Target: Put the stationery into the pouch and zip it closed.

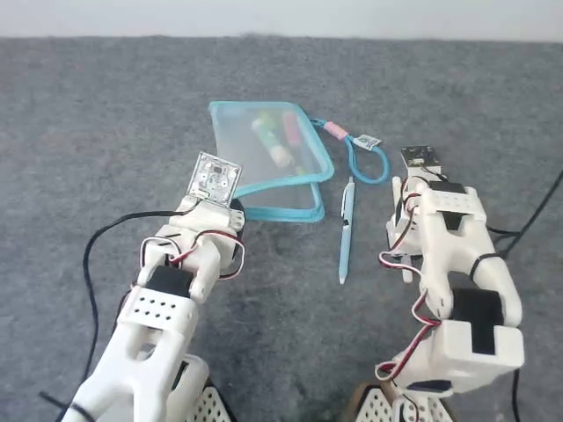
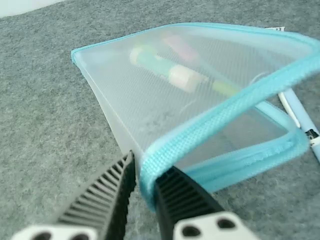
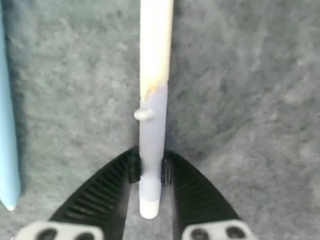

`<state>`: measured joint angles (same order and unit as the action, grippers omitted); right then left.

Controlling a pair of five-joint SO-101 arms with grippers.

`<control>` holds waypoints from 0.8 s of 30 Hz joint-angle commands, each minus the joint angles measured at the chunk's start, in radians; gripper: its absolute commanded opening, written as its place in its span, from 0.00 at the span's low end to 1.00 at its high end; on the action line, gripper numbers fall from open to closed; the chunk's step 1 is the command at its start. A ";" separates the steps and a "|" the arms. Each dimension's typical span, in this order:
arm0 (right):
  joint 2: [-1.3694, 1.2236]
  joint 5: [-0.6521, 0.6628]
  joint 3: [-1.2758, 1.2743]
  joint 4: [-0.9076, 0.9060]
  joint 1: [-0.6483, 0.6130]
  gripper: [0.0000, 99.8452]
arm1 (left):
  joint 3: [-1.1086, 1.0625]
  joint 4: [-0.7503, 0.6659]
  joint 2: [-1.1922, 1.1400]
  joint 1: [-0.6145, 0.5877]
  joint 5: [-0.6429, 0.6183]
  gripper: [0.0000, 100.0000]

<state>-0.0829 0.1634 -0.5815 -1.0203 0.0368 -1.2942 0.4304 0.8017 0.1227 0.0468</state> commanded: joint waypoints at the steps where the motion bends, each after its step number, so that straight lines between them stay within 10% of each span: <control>1: 0.097 0.015 0.025 -0.064 -0.010 0.01 | 0.002 -0.026 0.006 0.008 0.011 0.01; 10: 0.518 0.124 0.018 -0.298 -0.056 0.01 | 0.004 -0.032 0.006 0.012 0.006 0.01; 24: 0.674 0.169 0.028 -0.467 -0.506 0.01 | 0.005 -0.034 0.005 0.015 0.005 0.01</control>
<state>0.5785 0.3230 -0.5831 -1.4837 -0.4450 -1.2942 0.4304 0.8017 0.1227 0.0468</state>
